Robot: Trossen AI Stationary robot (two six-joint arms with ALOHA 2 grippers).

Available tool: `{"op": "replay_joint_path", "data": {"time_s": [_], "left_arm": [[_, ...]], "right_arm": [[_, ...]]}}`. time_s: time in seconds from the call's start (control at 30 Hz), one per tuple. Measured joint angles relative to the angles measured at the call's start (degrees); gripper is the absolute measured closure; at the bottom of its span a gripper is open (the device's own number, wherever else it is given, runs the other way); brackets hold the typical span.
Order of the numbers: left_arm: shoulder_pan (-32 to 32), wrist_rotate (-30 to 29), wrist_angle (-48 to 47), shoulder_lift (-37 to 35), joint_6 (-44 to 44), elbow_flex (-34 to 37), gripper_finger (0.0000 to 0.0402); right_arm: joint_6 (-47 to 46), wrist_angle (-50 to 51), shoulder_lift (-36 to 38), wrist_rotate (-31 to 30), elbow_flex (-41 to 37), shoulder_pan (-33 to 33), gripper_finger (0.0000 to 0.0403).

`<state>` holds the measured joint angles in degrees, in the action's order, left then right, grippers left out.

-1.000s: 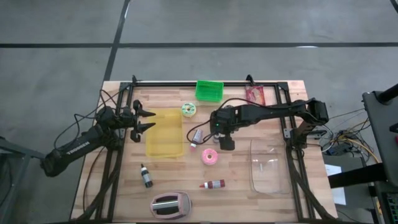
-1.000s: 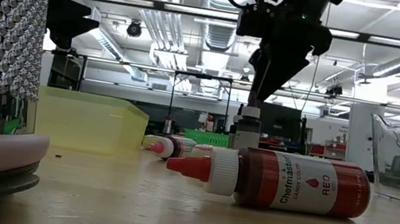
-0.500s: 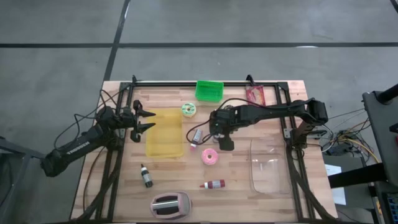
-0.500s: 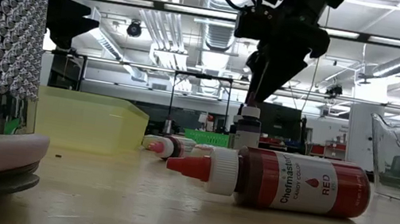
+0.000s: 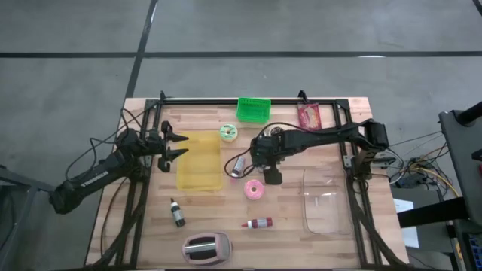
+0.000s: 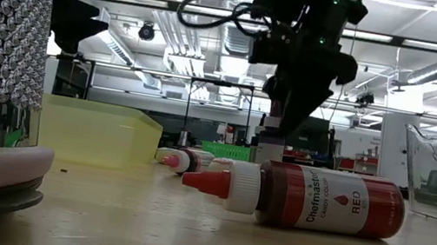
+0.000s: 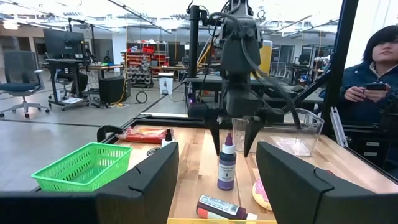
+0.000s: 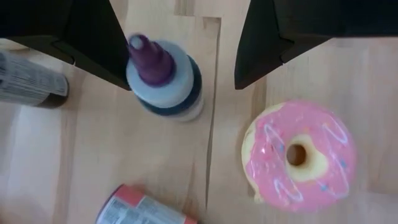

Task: Pick & Place Food Item
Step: Put the purple food coloring bottle into the green bin

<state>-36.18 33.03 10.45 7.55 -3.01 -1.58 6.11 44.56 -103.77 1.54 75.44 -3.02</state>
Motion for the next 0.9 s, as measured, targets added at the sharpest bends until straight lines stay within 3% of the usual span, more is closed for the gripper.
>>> {"op": "replay_joint_path", "data": {"time_s": [0.47,0.9], "left_arm": [[0.0,0.0,-0.2,0.0,0.2,0.0,0.0179],[0.0,0.0,-0.2,0.0,0.0,0.0,0.0179]], "right_arm": [[0.2,0.0,-0.1,0.1,1.9,0.0,0.0164],[0.1,0.1,-0.1,0.4,1.8,0.0,0.0215]]}}
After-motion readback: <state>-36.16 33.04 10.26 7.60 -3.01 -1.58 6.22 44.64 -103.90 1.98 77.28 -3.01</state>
